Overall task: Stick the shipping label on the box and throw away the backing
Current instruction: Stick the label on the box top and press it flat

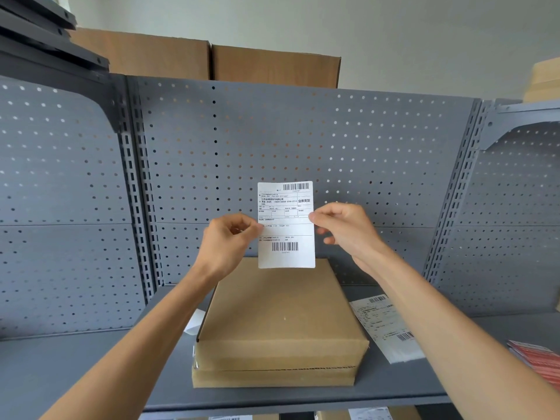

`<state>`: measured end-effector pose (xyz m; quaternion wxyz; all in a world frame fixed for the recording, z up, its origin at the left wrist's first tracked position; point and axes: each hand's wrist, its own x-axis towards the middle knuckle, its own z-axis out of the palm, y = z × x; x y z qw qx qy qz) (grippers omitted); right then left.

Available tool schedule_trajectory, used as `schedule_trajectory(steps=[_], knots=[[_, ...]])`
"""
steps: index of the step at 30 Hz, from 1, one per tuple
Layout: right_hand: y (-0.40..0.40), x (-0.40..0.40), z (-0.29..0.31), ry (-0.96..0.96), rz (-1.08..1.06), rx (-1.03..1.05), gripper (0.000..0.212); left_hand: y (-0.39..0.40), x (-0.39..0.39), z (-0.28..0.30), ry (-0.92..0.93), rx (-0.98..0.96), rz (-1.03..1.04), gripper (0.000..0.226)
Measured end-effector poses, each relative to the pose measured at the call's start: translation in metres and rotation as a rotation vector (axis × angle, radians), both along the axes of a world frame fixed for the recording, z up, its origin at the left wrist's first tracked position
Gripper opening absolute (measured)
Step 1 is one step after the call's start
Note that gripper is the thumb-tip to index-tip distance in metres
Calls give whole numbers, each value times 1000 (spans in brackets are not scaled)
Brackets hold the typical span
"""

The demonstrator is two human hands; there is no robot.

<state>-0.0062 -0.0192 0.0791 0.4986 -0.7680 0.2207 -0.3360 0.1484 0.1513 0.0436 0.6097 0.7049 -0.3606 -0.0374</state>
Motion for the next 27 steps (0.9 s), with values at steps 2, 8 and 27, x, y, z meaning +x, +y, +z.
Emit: schedule_trajectory(steps=[2,8,27], knots=[[0,2,-1,16,-7,9,9,-1,1,-1,7,14,29,21],[3,11,-7,89,-36,-7,10,0,3,-1,28,81,62,21],[8,24,-57,605,-77,-236,20,1,18,-48,-10,545,88,22]])
